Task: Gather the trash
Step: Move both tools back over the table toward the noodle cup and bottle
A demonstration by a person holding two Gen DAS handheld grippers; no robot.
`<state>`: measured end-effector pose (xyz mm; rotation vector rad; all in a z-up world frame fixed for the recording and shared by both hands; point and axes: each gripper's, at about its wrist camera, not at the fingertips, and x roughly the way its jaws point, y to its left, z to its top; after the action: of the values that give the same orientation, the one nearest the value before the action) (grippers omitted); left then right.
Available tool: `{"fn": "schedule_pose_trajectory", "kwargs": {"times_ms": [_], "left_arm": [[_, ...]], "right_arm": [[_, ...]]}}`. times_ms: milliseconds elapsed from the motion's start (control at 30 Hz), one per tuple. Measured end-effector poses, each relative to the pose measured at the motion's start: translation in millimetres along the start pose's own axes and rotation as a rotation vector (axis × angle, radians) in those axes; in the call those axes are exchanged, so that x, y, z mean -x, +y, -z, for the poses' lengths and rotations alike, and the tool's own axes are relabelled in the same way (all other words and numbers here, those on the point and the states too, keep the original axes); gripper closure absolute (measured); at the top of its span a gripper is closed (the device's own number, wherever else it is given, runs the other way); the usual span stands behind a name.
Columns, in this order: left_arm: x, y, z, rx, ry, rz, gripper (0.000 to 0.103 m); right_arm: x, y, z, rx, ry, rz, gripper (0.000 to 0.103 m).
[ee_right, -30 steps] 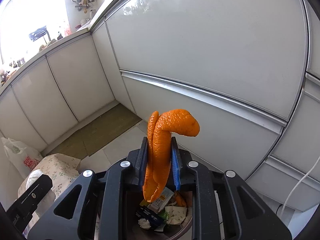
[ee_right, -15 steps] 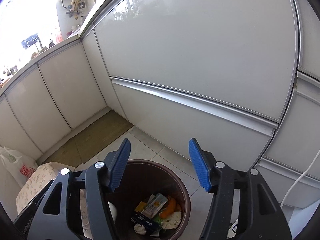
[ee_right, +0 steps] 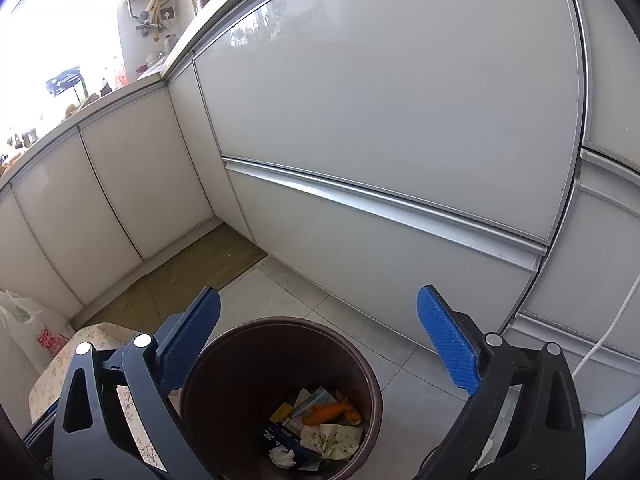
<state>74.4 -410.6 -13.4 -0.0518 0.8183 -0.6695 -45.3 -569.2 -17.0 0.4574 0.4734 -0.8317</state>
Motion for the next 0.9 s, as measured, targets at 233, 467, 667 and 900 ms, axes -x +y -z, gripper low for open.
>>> {"fn": "schedule_pose_trajectory", "kwargs": {"times_ms": [233,467,667,900], "left_arm": [[18.1,12.1,3.7,-0.010,-0.021,-0.066,0.026],[43.6,37.3,15.8,-0.009,-0.017,-0.140,0.025],[72.5,69.7,28.3,0.010,-0.020,-0.204,0.025],[106.2,114.3,53.1,0.041,0.016,-0.265,0.025]], "right_arm": [[12.7,18.1,12.3,0.083,0.025,-0.003,0.007],[29.8,42.9,29.8,0.186,0.032,-0.016,0.007],[42.7,61.7,43.7,0.249,0.050,-0.038,0.007],[65.8,84.1,77.7,0.341,0.145,-0.141,0.007]]}}
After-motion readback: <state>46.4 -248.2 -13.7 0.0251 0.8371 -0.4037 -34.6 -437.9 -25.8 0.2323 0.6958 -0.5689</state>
